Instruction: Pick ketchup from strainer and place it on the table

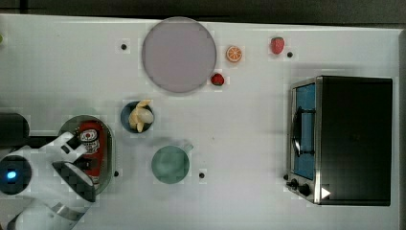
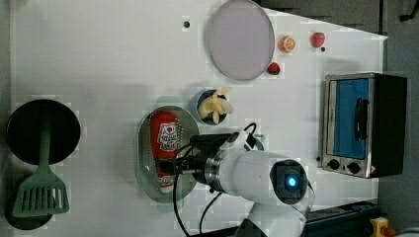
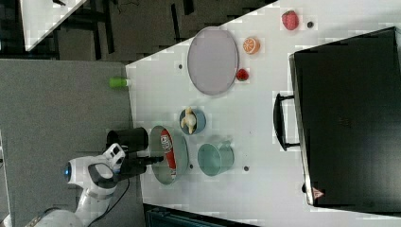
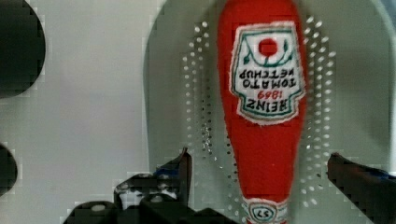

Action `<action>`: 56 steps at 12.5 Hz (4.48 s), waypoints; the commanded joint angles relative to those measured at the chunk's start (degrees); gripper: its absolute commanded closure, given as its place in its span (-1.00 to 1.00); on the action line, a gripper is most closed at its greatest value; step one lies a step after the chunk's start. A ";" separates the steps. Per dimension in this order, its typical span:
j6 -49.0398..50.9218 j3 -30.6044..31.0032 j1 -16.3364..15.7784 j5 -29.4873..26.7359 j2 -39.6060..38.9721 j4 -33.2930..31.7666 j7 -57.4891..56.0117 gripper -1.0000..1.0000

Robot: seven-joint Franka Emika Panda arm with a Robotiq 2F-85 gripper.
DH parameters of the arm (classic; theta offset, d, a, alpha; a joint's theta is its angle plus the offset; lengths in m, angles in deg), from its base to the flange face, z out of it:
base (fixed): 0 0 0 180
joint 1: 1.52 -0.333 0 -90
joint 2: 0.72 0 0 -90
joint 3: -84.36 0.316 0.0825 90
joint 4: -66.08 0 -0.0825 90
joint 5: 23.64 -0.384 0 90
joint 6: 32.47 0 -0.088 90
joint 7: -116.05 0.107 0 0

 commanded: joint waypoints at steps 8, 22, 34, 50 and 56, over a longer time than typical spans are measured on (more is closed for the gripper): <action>-7.46 -7.39 -3.13 13.89 -13.42 5.74 12.04 -0.91; 10.07 -3.21 -1.57 -2.48 3.60 10.94 10.93 -0.16; 37.04 -19.69 9.23 -8.91 7.19 29.70 -26.65 -0.16; 6.11 -35.45 10.05 -8.94 5.22 2.09 -36.22 -0.16; -2.30 -35.48 10.04 -8.93 -2.67 1.85 -36.21 -0.65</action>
